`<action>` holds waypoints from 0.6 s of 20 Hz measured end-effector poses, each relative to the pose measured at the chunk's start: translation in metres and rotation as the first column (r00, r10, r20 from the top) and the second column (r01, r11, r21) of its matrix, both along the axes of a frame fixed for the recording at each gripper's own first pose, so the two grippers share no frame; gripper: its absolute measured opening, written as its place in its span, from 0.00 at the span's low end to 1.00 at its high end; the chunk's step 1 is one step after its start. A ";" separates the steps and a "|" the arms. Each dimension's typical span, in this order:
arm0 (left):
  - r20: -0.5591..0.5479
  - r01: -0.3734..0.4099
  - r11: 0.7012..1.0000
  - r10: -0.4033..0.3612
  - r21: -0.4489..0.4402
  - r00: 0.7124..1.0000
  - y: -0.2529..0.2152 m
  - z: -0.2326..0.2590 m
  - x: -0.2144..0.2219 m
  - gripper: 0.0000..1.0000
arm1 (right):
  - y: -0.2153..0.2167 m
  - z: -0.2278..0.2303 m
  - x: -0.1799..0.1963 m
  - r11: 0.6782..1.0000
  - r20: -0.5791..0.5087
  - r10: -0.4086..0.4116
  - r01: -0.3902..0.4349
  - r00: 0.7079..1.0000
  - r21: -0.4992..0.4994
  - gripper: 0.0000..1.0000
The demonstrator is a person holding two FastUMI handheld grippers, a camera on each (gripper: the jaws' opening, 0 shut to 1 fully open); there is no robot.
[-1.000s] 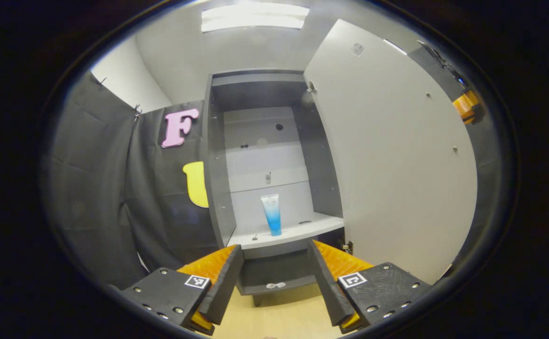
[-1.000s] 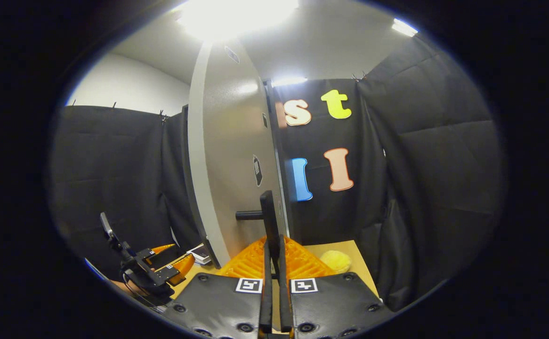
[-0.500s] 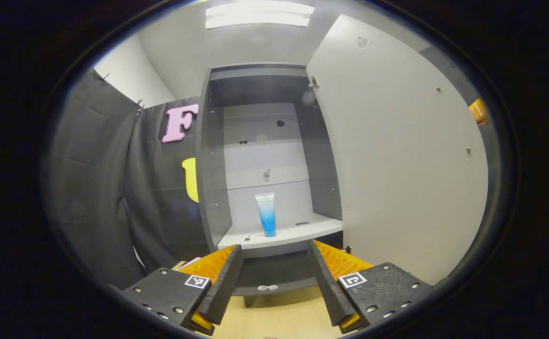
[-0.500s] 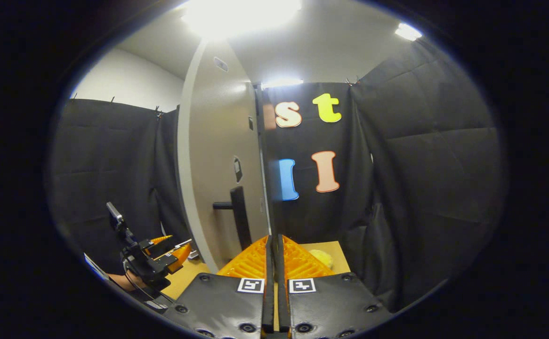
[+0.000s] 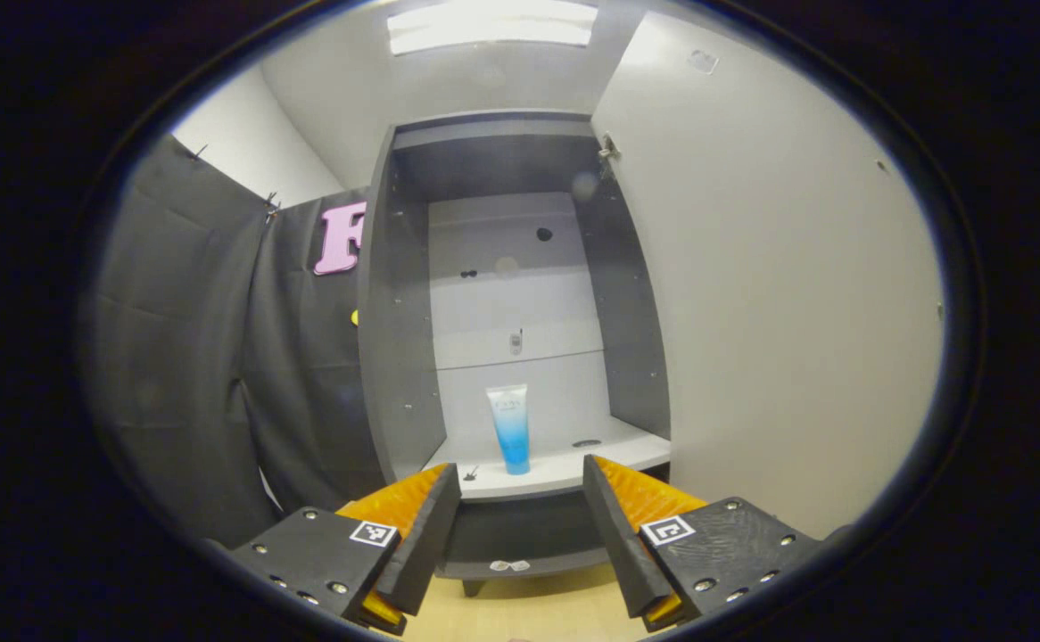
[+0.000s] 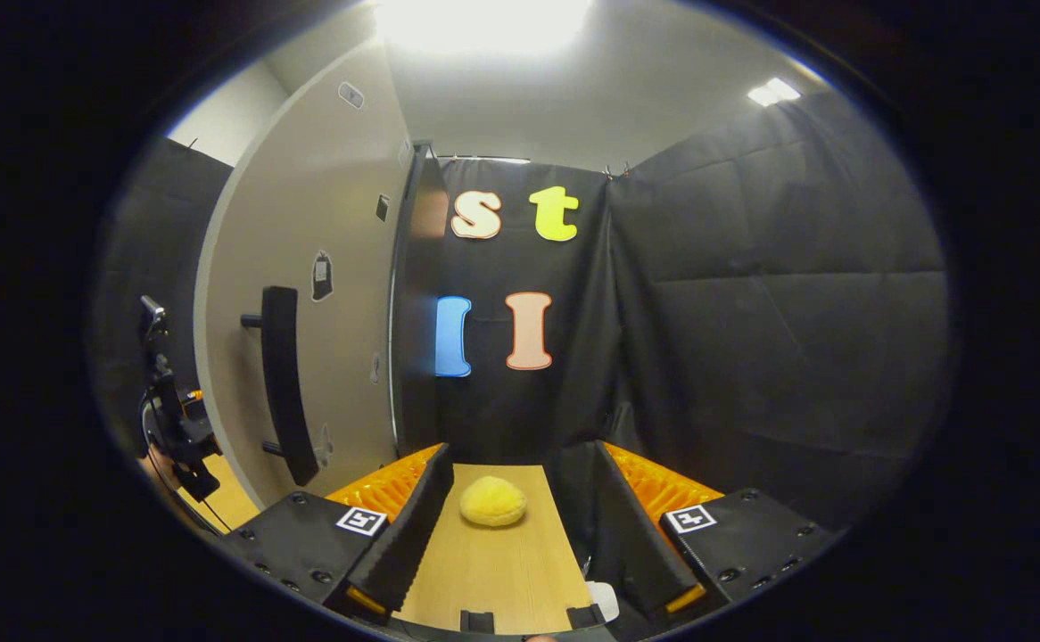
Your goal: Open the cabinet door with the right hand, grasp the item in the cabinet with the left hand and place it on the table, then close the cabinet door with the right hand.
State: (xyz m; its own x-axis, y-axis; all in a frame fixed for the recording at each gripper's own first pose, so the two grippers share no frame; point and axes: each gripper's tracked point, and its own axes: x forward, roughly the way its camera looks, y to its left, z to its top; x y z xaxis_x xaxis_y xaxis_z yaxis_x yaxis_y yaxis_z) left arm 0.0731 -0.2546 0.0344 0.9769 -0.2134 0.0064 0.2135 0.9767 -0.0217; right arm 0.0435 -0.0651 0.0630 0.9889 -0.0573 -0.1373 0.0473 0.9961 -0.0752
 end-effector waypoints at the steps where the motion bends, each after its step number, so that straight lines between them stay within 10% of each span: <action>1: -0.009 0.000 1.000 0.000 -0.003 1.000 0.001 0.000 0.011 0.84 | -0.004 -0.006 0.005 1.000 -0.011 -0.009 0.010 1.000 0.009 0.93; 12: -0.051 0.059 0.998 -0.060 -0.030 0.997 -0.010 -0.009 0.122 0.84 | -0.005 -0.022 0.033 0.989 -0.066 -0.143 0.145 0.988 0.036 0.98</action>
